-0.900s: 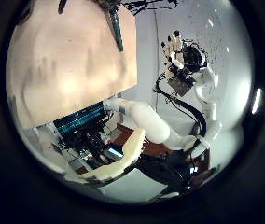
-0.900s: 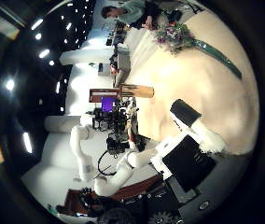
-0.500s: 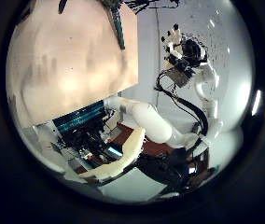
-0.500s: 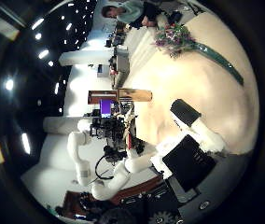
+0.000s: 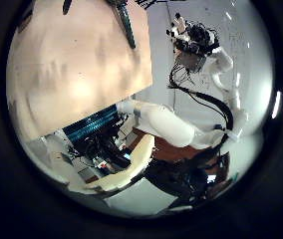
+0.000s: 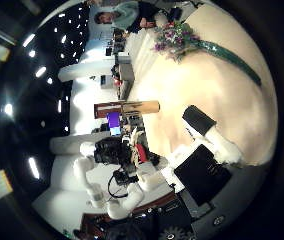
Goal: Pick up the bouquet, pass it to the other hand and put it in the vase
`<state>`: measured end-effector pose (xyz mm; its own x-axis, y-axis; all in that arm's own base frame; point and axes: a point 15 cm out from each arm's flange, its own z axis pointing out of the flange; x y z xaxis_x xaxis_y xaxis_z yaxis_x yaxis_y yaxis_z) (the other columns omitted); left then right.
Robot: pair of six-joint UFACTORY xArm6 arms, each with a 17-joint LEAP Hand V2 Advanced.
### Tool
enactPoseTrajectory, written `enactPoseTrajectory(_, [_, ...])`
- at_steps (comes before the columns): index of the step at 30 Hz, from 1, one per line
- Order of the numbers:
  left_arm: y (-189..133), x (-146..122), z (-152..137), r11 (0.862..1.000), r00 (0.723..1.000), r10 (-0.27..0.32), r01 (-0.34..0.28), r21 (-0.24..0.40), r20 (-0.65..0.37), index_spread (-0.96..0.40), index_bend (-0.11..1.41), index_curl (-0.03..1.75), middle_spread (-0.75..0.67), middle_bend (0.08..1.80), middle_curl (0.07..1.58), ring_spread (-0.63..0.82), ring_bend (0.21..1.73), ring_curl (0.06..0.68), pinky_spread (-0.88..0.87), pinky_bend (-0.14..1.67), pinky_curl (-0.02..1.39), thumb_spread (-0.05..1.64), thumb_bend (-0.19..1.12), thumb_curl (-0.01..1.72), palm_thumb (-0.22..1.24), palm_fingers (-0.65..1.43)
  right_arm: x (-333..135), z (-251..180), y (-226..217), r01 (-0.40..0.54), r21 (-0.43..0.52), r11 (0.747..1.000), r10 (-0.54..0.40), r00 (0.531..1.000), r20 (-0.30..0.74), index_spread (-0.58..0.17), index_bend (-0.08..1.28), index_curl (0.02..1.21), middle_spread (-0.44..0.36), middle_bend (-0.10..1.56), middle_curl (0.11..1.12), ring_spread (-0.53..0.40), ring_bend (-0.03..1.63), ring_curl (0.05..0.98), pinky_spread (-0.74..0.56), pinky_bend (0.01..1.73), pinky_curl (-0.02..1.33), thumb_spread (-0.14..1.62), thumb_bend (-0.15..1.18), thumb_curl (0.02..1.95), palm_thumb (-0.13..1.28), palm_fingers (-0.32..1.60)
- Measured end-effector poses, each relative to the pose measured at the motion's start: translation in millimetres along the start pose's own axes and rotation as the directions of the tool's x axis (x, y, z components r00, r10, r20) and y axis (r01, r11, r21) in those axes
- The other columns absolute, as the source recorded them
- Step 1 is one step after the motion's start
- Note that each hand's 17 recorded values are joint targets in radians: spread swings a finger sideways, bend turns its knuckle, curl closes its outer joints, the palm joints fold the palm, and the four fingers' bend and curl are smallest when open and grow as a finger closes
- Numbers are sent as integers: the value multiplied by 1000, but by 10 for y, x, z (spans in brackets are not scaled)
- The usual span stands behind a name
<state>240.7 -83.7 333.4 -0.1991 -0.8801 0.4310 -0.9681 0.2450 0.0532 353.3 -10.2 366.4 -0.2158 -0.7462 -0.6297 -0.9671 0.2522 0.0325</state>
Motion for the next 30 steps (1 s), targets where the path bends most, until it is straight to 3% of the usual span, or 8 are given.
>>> enactPoseTrajectory(16, [-121, 41, 41, 999, 999, 31, -31, -8, -5, 241, 179, 341, 549, 181, 254, 630, 507, 209, 623, 346, 309, 855, -34, 312, 309, 45, 454, 499, -518, -99, -19, 995, 98, 994, -46, -195, 148, 253, 137, 209, 340, 189, 410, 252, 303, 331, 314, 1009, -22, 503, 844, 208])
enactPoseTrajectory(18, [-119, 62, 46, 999, 999, 38, -38, -9, -6, 238, 179, 341, 542, 182, 254, 631, 505, 208, 623, 346, 310, 855, -34, 312, 309, 45, 535, 585, -577, -110, -23, 994, 108, 993, -55, -225, 149, 253, 122, 242, 350, 186, 409, 251, 298, 321, 311, 1007, -26, 500, 836, 214])
enactPoseTrajectory(20, [-118, 76, 54, 999, 999, 42, -42, -10, -9, 240, 179, 341, 540, 181, 253, 636, 506, 209, 623, 345, 310, 855, -34, 312, 309, 46, 619, 679, -627, -117, -26, 993, 115, 991, -70, -182, 166, 262, 144, 295, 363, 185, 387, 242, 296, 293, 301, 1006, -26, 497, 830, 246])
enactPoseTrajectory(22, [-123, 87, 54, 999, 999, 41, -41, -10, -12, 240, 177, 340, 540, 184, 255, 634, 505, 207, 623, 346, 309, 855, -34, 312, 309, 49, 684, 755, -677, -124, -26, 992, 122, 989, -78, -223, 133, 245, 141, 234, 347, 184, 440, 257, 295, 350, 317, 1005, -23, 493, 827, 179])
enactPoseTrajectory(26, [-113, 113, 69, 999, 999, 47, -47, -15, -16, 239, 177, 341, 542, 183, 256, 643, 499, 206, 623, 342, 308, 855, -34, 312, 309, 52, 761, 877, -781, -126, -15, 992, 124, 988, -94, -206, 128, 241, 138, 258, 354, 183, 460, 260, 294, 365, 320, 1005, -24, 487, 821, 161])
enactPoseTrajectory(30, [-99, 105, 83, 999, 999, 44, -44, -21, -18, 236, 178, 341, 544, 183, 256, 643, 499, 207, 623, 340, 309, 855, -34, 312, 309, 51, 870, 1009, -837, -141, -24, 990, 138, 985, -104, -272, 172, 245, 133, 271, 354, 182, 465, 256, 286, 363, 315, 1005, -22, 485, 823, 172])
